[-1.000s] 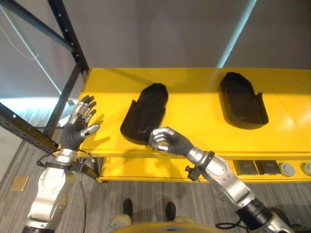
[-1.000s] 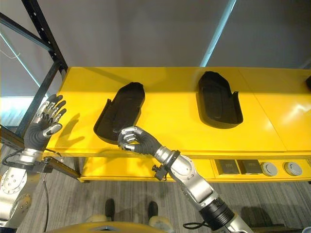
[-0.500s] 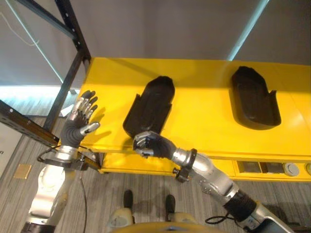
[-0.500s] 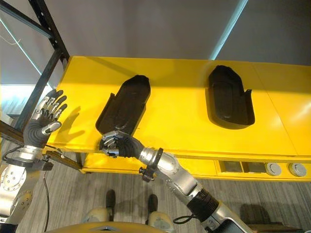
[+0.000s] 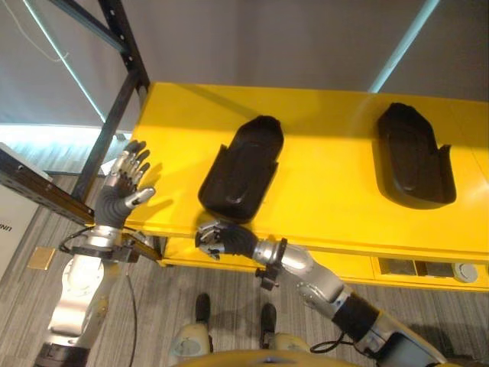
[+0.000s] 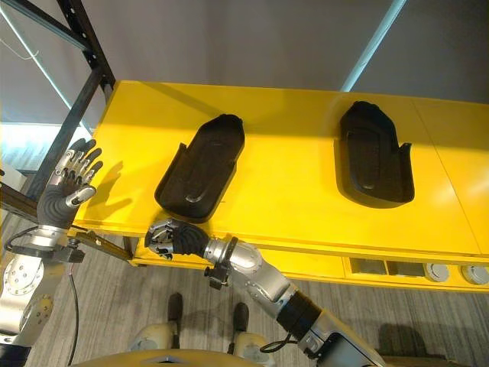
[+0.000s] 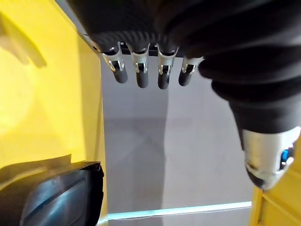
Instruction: Move parts from the plastic box to the shelf.
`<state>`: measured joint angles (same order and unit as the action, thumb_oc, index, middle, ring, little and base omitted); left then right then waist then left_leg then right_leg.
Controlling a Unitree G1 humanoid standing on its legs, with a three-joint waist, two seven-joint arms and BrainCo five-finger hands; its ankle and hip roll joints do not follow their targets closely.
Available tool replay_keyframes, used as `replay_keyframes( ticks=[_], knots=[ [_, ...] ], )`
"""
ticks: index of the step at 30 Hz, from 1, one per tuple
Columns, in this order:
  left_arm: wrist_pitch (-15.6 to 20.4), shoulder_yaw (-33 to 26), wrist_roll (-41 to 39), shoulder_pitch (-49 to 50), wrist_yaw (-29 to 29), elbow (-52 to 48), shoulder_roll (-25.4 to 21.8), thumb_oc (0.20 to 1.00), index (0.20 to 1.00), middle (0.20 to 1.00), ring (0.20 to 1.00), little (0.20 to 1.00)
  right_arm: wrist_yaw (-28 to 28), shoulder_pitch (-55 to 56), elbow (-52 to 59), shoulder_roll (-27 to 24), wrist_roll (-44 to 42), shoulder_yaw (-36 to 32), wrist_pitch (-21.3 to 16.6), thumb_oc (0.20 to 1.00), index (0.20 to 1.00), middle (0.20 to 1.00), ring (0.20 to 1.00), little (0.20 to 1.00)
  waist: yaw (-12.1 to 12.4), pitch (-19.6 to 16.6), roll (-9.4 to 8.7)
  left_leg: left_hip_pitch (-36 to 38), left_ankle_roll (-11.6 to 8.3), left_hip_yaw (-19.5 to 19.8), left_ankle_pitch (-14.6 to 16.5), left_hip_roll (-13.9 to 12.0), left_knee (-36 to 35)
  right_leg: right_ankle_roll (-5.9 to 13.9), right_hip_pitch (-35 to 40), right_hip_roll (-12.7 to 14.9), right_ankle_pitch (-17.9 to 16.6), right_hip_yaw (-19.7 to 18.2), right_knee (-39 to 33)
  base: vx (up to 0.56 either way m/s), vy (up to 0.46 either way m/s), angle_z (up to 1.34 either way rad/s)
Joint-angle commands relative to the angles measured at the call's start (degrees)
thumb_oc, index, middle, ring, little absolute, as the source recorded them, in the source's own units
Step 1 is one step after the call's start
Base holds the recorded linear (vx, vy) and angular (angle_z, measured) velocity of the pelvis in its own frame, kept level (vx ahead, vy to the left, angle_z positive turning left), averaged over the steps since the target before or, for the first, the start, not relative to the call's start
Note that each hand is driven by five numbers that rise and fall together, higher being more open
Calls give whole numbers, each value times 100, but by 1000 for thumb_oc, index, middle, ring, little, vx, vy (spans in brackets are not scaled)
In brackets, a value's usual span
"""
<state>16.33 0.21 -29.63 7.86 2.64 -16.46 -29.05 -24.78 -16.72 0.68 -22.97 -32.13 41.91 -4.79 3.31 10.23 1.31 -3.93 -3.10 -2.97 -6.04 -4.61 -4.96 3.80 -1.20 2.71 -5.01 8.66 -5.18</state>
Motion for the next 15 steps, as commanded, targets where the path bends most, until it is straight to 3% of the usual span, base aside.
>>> replay_keyframes(
  ticks=[1,15],
  knots=[
    [358,-101,-26,-194,-112,3,-133,1000,1000,1000,1000,1000,201,-328,172,233,89,-101,-436,200,200,200,200,200,-28,-1,-251,427,-157,-56,644,-211,-4,242,526,281,961,-119,18,0,0,0],
    [124,-103,94,59,1,150,-223,1000,1000,1000,1000,1000,800,93,-69,-160,736,-1146,-672,200,200,200,200,200,-55,-147,-193,551,-137,47,695,-199,-4,222,695,272,1013,6,18,7,-1,4]
  ],
)
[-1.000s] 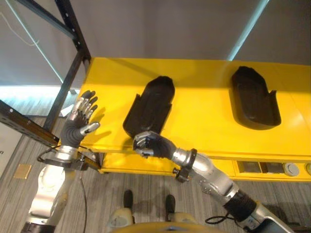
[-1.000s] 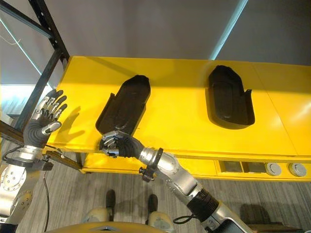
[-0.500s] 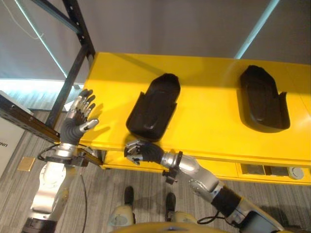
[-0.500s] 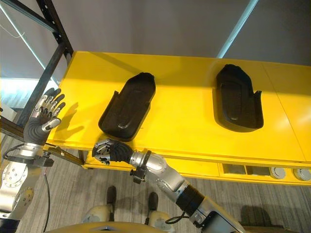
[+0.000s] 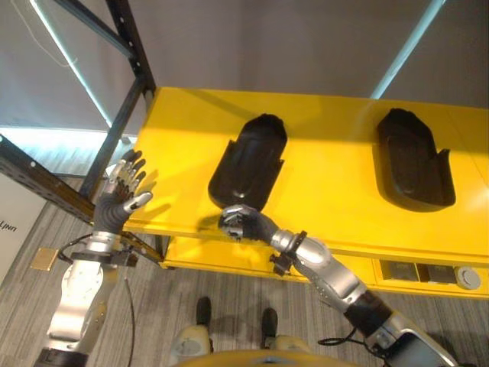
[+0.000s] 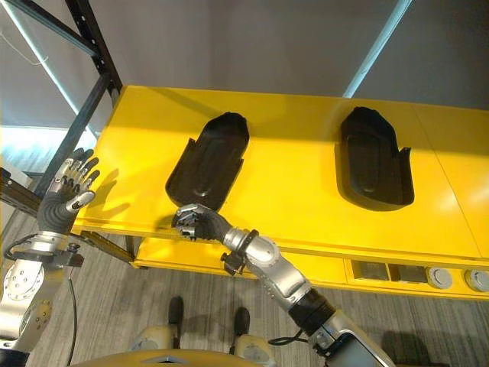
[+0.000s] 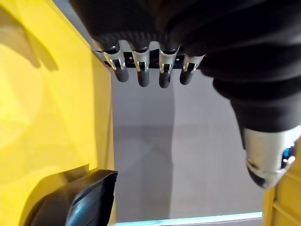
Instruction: Move parts from the plastic box to the shelf.
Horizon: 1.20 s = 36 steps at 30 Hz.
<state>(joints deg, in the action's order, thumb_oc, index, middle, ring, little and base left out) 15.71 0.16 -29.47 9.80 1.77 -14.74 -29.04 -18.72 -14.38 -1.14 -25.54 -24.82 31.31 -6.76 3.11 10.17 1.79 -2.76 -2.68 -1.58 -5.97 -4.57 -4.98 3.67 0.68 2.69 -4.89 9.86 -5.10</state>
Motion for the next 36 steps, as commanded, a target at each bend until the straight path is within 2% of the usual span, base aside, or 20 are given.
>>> replay_keyframes(
  ticks=[1,8,19,27,36],
  knots=[
    [186,-97,78,-136,88,-22,-224,1000,1000,1000,1000,1000,193,-140,113,98,4,-86,-474,200,200,200,200,200,-35,-142,-241,434,-179,-92,688,-203,-2,235,508,273,1001,-114,10,0,0,0],
    [111,-153,129,-63,111,19,-198,1000,1000,1000,1000,1000,364,86,49,-77,400,-458,-485,200,200,200,200,200,-44,-219,-237,476,-162,-30,714,-180,-2,230,568,271,1021,-82,10,0,0,0],
    [74,-108,119,-79,95,93,-173,1000,1000,1000,1000,1000,594,-60,-296,-40,642,-589,-489,200,200,200,200,200,3,-241,-232,451,-150,19,712,-155,-2,230,564,274,1020,-40,10,0,0,0],
    [59,-35,90,-118,123,96,-198,1000,1000,1000,1000,1000,461,-204,-207,40,402,-440,-440,200,200,200,200,200,71,-204,-222,376,-141,65,693,-121,-2,242,509,290,1009,-6,10,-5,14,5],
    [107,146,70,-333,34,186,-226,1000,1000,1000,1000,1000,358,-689,11,165,265,31,-392,200,200,200,200,200,232,-94,-224,47,-141,168,600,-67,-2,276,269,321,965,88,10,-19,8,8]
  ],
)
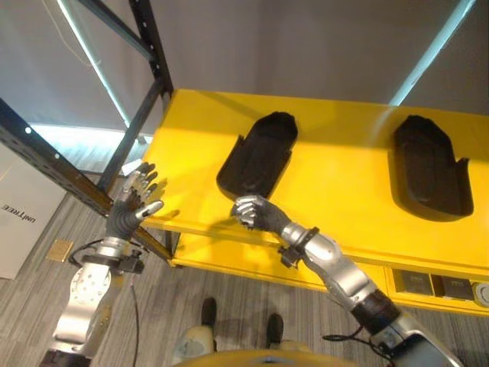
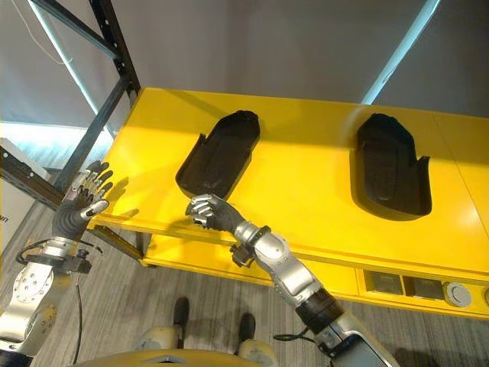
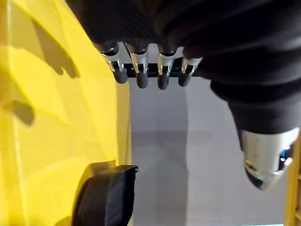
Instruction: Move parts from the plastic box to the shelf.
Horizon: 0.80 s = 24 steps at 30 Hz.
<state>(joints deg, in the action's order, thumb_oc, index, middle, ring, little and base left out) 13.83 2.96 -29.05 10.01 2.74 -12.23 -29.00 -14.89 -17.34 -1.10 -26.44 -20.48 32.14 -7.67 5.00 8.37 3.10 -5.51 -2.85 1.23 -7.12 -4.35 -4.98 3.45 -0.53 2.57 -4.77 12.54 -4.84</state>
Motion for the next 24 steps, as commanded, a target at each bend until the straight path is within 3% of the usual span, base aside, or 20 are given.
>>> replay_keyframes(
  ticks=[1,9,24],
  knots=[
    [307,-127,27,-380,-85,-49,-244,1000,1000,1000,1000,1000,-1,-470,-27,275,-144,-37,-310,200,200,200,200,200,62,90,-346,293,-123,-103,708,-84,-2,304,366,334,948,-161,-16,-2,8,17],
    [326,-67,-4,-440,-117,14,-266,1000,1000,1000,1000,1000,117,-670,17,320,-141,-61,-352,200,200,200,200,200,115,125,-308,179,-119,-45,673,-55,-2,314,301,355,940,-94,-16,0,2,3],
    [285,-69,65,-381,-284,3,-314,1000,1000,1000,1000,1000,1057,-958,-731,333,1429,-324,-369,200,200,200,200,200,151,205,-179,92,-98,-30,679,-29,-2,326,224,377,941,-121,-16,6,-3,1]
  ],
)
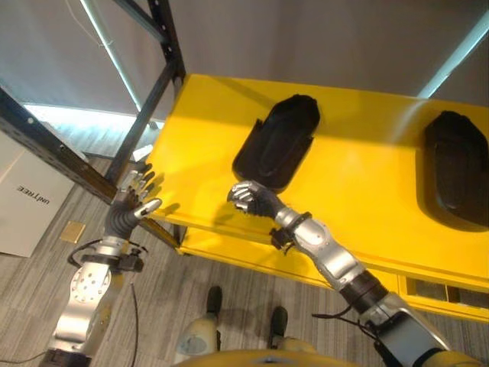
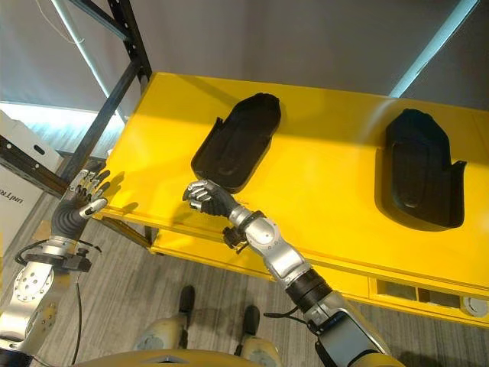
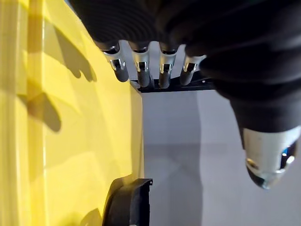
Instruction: Move parts from the plastic box to the shelf.
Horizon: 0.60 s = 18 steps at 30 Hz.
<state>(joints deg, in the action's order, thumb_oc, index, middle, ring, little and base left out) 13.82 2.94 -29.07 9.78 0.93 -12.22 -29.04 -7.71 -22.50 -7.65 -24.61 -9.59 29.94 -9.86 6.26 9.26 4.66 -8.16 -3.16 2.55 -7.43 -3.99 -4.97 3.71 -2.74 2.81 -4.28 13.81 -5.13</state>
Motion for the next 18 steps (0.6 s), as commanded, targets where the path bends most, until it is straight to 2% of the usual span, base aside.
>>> replay_keyframes(
  ticks=[1,10,16,18],
  knots=[
    [301,-80,76,-353,-130,-1,-329,1000,1000,1000,1000,1000,428,-473,-129,180,424,-143,-142,200,200,200,200,200,23,123,-322,350,-65,-172,710,-65,-3,305,426,354,887,-260,13,-1,-11,-4],
    [306,-33,87,-397,-265,-24,-345,1000,1000,1000,1000,1000,771,-522,-251,317,700,-265,-91,200,200,200,200,200,-64,151,-251,424,-32,-296,761,-54,-3,319,396,367,864,-418,13,6,9,-5],
    [282,-20,114,-406,-238,-47,-304,1000,1000,1000,1000,1000,615,-328,68,255,552,-294,-118,200,200,200,200,200,-140,139,-246,518,-16,-368,814,-49,-3,321,426,382,858,-503,13,11,12,-11],
    [277,-53,164,-397,-182,-55,-283,1000,1000,1000,1000,1000,209,-63,605,110,211,-219,-201,200,200,200,200,200,-217,111,-270,589,-12,-417,851,-52,-3,329,467,390,869,-545,13,8,19,-9]
  ],
)
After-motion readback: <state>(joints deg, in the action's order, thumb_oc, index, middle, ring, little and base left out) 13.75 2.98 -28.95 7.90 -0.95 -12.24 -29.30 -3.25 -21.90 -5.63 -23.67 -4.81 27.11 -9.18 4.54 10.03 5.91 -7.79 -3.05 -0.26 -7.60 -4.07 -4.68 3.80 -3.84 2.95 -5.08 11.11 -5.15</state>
